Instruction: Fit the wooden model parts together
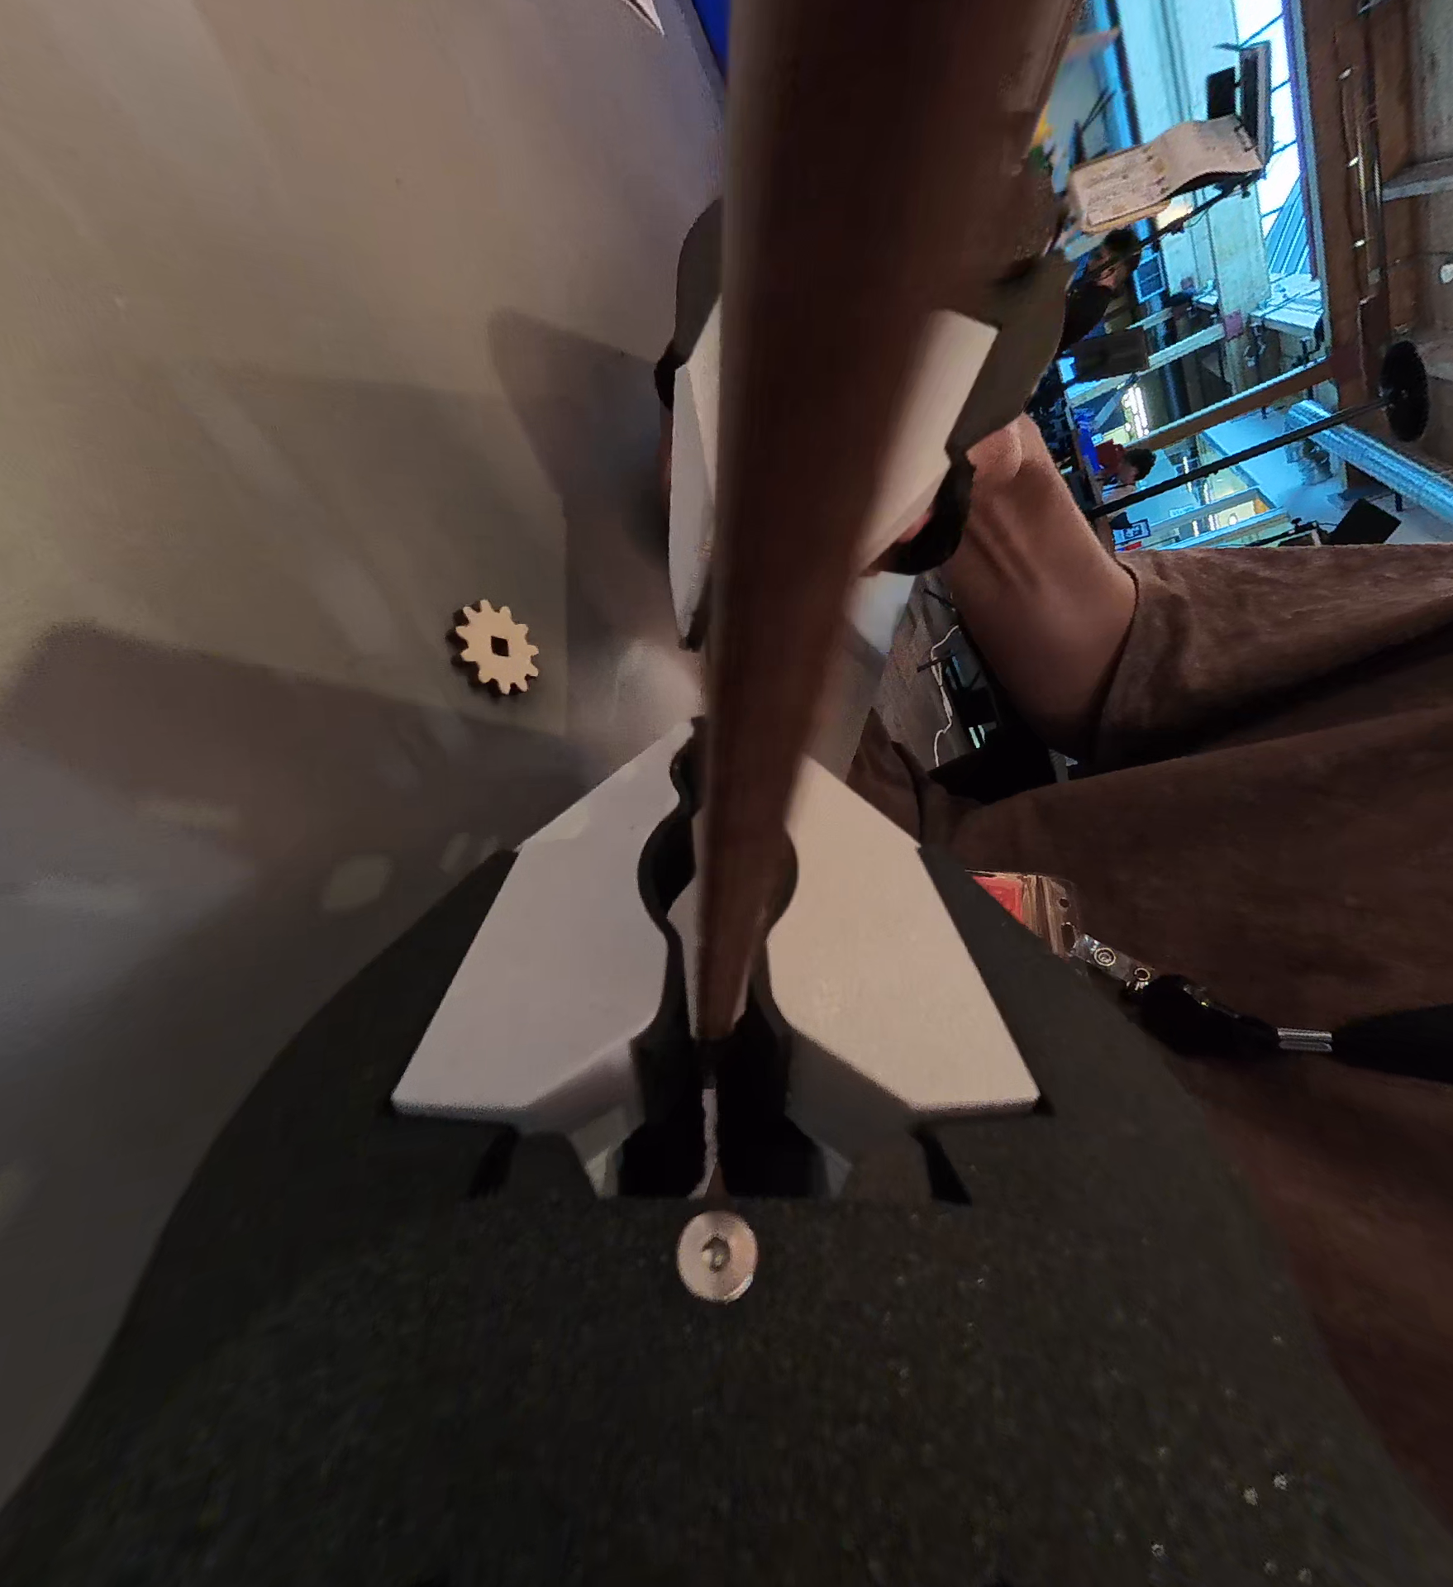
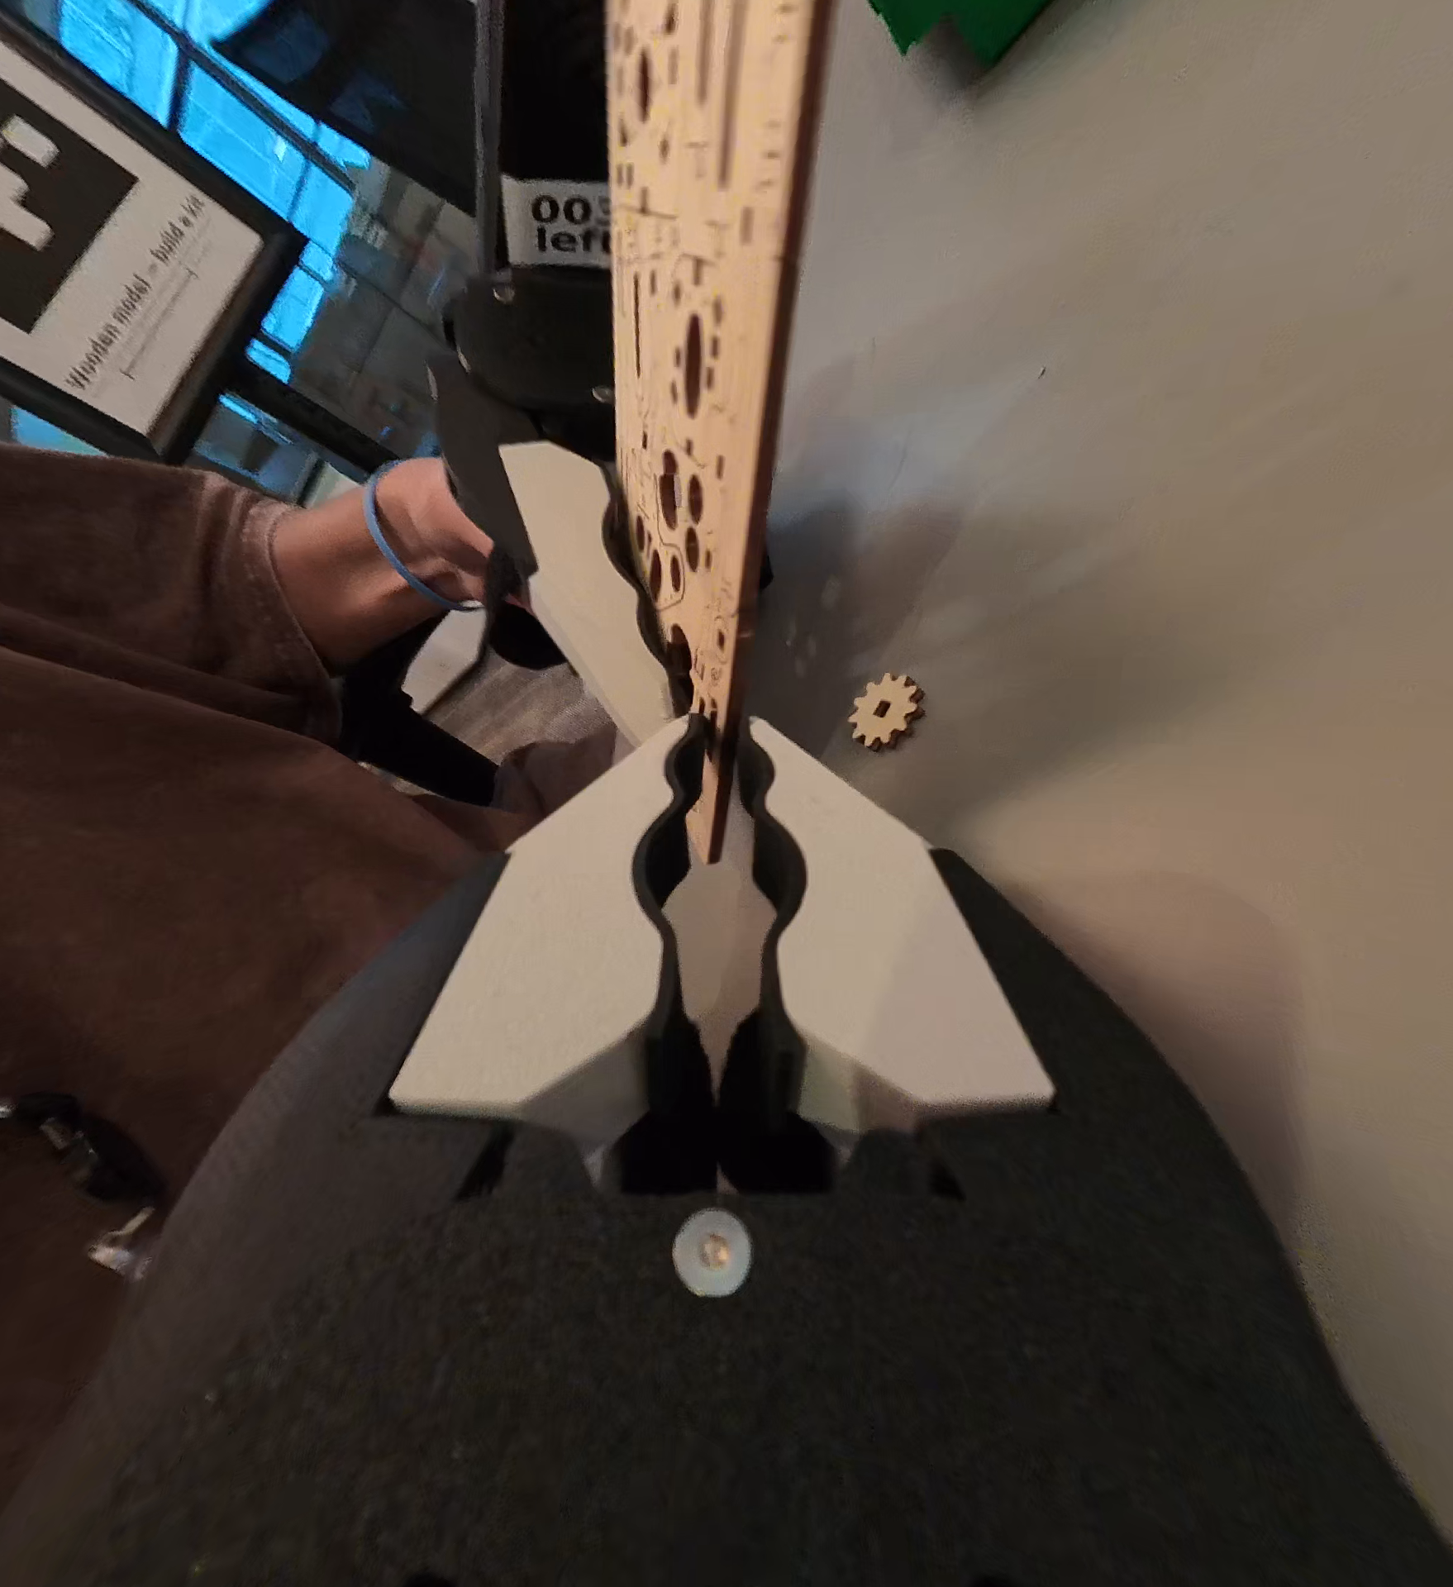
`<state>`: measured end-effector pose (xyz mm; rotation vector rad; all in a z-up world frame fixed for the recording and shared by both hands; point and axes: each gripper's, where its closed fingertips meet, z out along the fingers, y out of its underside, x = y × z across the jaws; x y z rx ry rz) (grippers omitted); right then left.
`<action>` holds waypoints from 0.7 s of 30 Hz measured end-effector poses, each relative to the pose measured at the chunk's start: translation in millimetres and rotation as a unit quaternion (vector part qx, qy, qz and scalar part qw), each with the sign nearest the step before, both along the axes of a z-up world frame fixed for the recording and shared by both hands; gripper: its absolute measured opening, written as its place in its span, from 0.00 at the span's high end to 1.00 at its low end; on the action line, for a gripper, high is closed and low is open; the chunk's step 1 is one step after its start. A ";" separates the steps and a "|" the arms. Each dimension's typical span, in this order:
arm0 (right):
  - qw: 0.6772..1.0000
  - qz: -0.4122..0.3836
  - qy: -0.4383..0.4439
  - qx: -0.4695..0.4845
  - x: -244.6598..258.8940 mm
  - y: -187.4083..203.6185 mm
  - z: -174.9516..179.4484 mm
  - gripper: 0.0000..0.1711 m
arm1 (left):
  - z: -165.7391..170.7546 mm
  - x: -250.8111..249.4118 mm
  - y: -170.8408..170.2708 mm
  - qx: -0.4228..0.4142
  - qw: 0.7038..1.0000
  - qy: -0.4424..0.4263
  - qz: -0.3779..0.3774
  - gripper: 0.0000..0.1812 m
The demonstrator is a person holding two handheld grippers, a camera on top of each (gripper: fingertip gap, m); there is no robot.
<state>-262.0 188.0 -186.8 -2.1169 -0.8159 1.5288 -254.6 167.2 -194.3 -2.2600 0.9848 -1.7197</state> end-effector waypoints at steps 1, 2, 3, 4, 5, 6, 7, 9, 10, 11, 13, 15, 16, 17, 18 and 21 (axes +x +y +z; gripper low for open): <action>1.000 0.006 -0.014 0.016 0.4 -0.3 -3.1 0.95 | -1.7 0.0 -0.7 0.005 1.000 0.006 -0.001 0.99; 0.999 0.010 -0.033 0.032 0.6 -0.3 -7.1 0.95 | -4.4 -0.2 -0.9 0.013 1.000 0.015 -0.001 0.99; 0.998 0.010 -0.043 0.040 0.4 -0.3 -9.1 0.95 | -6.5 -0.5 -0.7 0.017 1.000 0.023 0.001 0.99; 0.998 0.007 -0.053 0.045 0.3 0.5 -11.3 0.95 | -8.1 -0.8 -0.3 0.020 0.999 0.028 0.003 0.99; 0.996 0.005 -0.067 0.051 0.2 1.1 -14.4 0.95 | -10.7 -1.1 0.2 0.027 0.999 0.038 0.005 0.99; 0.995 0.004 -0.081 0.055 0.0 1.2 -17.7 0.94 | -13.6 -1.5 0.7 0.034 0.998 0.048 0.007 0.99; 0.994 0.000 -0.089 0.059 0.0 2.3 -18.9 0.94 | -15.3 -1.7 1.3 0.040 0.998 0.054 0.009 0.99; 0.996 -0.005 -0.074 0.042 0.9 3.0 -16.9 0.94 | -14.2 -0.4 2.1 0.041 0.998 0.049 0.012 0.99; 0.998 -0.004 -0.051 0.028 0.7 2.9 -12.4 0.95 | -11.0 0.3 1.8 0.038 0.999 0.038 0.011 0.99; 1.000 -0.005 -0.013 0.011 1.1 2.9 -3.4 0.96 | -4.7 1.1 2.0 0.029 0.999 0.016 0.010 0.99; 1.000 -0.013 0.025 0.000 1.4 5.6 7.1 0.95 | 2.2 0.9 5.2 0.009 1.000 -0.008 0.017 0.99; 0.999 -0.011 0.030 -0.008 0.9 5.1 8.2 0.94 | 2.7 0.4 5.5 0.000 1.000 -0.011 0.017 0.99; 0.999 -0.013 0.030 -0.011 1.3 5.9 7.9 0.94 | 2.9 0.7 5.9 -0.002 1.000 -0.011 0.018 0.99; 1.000 -0.016 0.022 -0.012 1.8 6.7 5.6 0.96 | 2.3 1.0 5.6 -0.004 1.000 -0.009 0.018 0.99; 1.000 -0.018 0.020 -0.011 1.6 7.3 5.1 0.96 | 2.1 1.2 5.6 -0.003 1.000 -0.009 0.018 0.99; 1.000 -0.021 0.008 -0.011 0.6 7.9 1.5 0.96 | 1.3 0.8 4.5 0.006 1.000 -0.005 0.017 0.99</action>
